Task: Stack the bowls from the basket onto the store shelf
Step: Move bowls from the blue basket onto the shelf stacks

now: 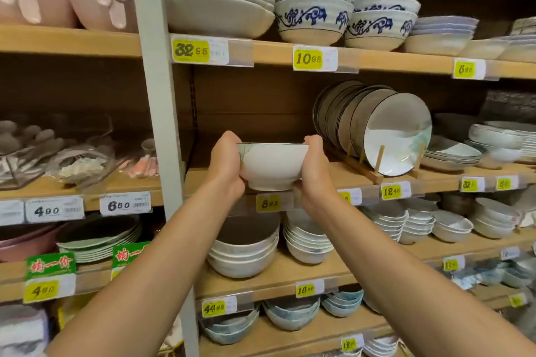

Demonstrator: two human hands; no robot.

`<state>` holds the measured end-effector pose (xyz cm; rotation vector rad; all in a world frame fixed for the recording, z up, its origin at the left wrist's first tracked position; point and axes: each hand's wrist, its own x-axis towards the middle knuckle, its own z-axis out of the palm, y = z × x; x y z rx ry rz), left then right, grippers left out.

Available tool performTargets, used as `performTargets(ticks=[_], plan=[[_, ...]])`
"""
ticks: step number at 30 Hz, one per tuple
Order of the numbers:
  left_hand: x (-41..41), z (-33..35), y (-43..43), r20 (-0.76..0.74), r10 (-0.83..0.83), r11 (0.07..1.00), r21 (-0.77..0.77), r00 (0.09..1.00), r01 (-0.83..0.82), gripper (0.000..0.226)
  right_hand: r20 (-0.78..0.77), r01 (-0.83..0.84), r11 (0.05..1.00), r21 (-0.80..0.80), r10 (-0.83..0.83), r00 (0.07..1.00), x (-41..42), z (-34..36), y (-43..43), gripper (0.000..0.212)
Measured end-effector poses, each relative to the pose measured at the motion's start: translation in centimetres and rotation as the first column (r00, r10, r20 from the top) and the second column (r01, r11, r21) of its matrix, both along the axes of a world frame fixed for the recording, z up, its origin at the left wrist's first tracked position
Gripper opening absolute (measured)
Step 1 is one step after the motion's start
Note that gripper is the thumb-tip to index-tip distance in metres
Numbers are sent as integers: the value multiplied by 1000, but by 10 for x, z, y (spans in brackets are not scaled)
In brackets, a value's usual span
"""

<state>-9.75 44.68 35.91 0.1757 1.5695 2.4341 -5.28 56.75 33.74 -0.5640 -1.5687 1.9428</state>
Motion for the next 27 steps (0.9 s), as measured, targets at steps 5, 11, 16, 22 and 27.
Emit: performTargets(ticks=[5,11,16,22,27], plan=[[-44,-3,21,-17,153,986,-66,988,-154,11,18,-58,996,-66,59,998,-52,-3,17,29],[-72,-21,33,2,308,947,-101,952,-306,13,37,-206,975,-79,210,977,-93,-18,33,33],[-80,-28,36,-11,376,920,-113,927,-375,28,11,-319,942,-110,322,947,-112,-25,40,29],[-74,-43,41,-133,453,872,-142,882,-469,51,-1,-357,928,-104,359,933,-125,-29,51,28],[-61,-56,45,-196,439,872,-142,877,-468,75,54,-293,949,-113,300,952,-126,-20,63,24]])
